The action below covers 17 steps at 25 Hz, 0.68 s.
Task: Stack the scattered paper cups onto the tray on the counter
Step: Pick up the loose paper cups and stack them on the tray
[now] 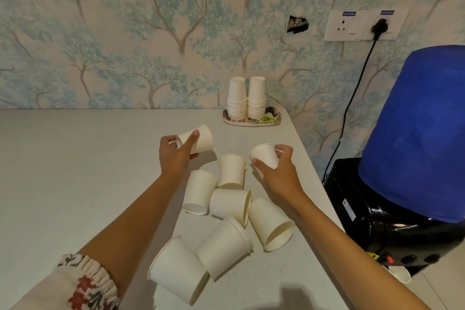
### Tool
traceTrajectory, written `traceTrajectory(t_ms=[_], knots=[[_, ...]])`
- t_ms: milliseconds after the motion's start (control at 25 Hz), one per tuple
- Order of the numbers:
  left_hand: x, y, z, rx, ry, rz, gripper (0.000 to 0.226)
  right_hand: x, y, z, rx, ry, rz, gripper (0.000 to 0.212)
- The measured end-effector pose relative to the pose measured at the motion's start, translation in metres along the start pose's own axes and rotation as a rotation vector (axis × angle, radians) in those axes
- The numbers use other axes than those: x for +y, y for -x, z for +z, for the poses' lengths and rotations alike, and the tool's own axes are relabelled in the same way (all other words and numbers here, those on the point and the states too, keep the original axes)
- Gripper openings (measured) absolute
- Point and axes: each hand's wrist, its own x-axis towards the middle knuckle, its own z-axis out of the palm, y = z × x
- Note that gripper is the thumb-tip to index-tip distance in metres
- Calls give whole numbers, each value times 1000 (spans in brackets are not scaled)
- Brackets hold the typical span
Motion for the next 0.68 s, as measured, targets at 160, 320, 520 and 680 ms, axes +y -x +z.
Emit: traceTrajectory(t_ms=[160, 320, 520, 680], knots=[[-2, -19, 5, -46, 87, -121, 71, 2, -26, 0, 60, -244, 134, 54], [-11, -35, 9, -108, 31, -112, 70, 14, -48, 5, 93, -488, 167, 50], [-24, -45, 18, -155, -56, -66, 56, -1, -88, 18, 283, -587, 167, 44], [-31, -53, 22, -197, 110, -117, 47, -24, -127, 23, 375, -671, 69, 40]])
